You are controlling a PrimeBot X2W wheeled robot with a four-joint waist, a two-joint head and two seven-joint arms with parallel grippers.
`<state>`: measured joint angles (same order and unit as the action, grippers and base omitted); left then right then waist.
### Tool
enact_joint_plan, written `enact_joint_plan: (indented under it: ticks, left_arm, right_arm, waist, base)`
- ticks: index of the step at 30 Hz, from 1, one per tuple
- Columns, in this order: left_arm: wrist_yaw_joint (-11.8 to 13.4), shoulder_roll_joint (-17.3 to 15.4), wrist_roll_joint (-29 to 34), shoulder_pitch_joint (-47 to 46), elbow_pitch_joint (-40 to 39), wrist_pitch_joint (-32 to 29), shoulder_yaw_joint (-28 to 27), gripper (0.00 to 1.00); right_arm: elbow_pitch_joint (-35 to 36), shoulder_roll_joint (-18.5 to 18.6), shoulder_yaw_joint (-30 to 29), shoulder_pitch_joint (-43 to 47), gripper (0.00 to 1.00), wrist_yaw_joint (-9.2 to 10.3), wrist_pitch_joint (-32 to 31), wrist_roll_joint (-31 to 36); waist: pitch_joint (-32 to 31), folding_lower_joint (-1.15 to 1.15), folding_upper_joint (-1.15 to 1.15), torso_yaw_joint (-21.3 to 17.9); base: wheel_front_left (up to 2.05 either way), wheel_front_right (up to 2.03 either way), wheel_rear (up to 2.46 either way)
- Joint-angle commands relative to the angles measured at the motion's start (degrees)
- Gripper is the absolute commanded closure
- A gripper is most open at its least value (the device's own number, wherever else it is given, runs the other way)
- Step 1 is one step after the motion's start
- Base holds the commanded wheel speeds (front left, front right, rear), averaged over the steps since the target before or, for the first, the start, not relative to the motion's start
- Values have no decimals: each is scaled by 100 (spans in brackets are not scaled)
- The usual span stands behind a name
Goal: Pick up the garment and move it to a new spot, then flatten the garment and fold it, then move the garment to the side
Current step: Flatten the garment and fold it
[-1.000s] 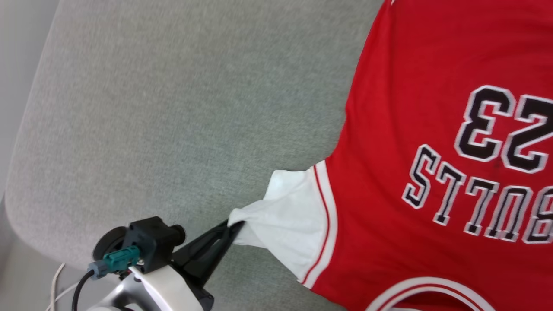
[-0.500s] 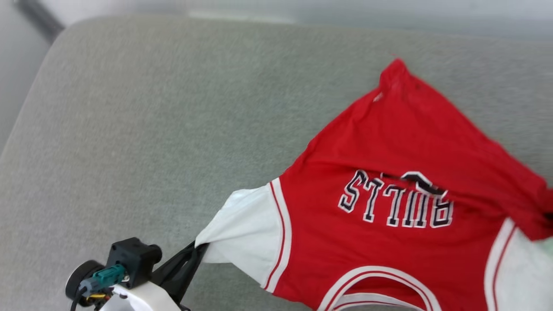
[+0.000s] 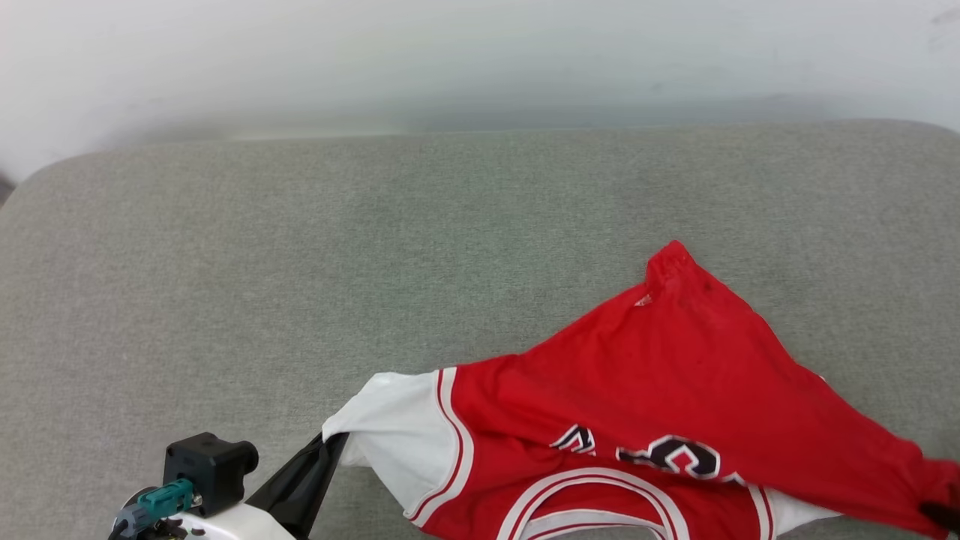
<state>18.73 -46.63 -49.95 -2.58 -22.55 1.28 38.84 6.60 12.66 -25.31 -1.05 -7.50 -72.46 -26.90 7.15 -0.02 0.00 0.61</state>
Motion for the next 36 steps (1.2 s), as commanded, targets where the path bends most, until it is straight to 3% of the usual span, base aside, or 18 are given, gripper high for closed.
enact_joint_plan:
  ticks: [1,10,11,19,27,36]
  left_arm:
    - [20,38,-17,59,37,60,-9,100]
    - [-41,163,-37,39,133,85,64,100]
    - [-44,172,-31,27,133,79,74,100]
    - [-133,298,-23,-122,55,50,171,100]
    - [-268,295,95,-352,-99,9,216,100]
    - [-461,529,289,-756,-165,-85,393,100]
  right_arm:
    - [47,-70,-16,186,100,2,87,-20]
    - [-118,-97,142,521,100,2,461,-196]
    - [-118,-50,162,480,0,2,514,-208]
    - [261,456,465,54,0,2,590,-464]
    - [853,621,1154,-911,0,2,284,-488]
    - [85,844,1729,-2197,0,2,-101,161]
  waist:
    - [-62,2,0,-74]
    - [-94,2,0,-60]
    - [-96,2,0,-52]
    - [10,2,0,164]
    - [469,2,0,602]
    - [1091,2,0,1308]
  base:
    - [0,0,0]
    - [0,0,0]
    - [0,0,0]
    - [0,0,0]
    - [0,0,0]
    - [0,0,0]
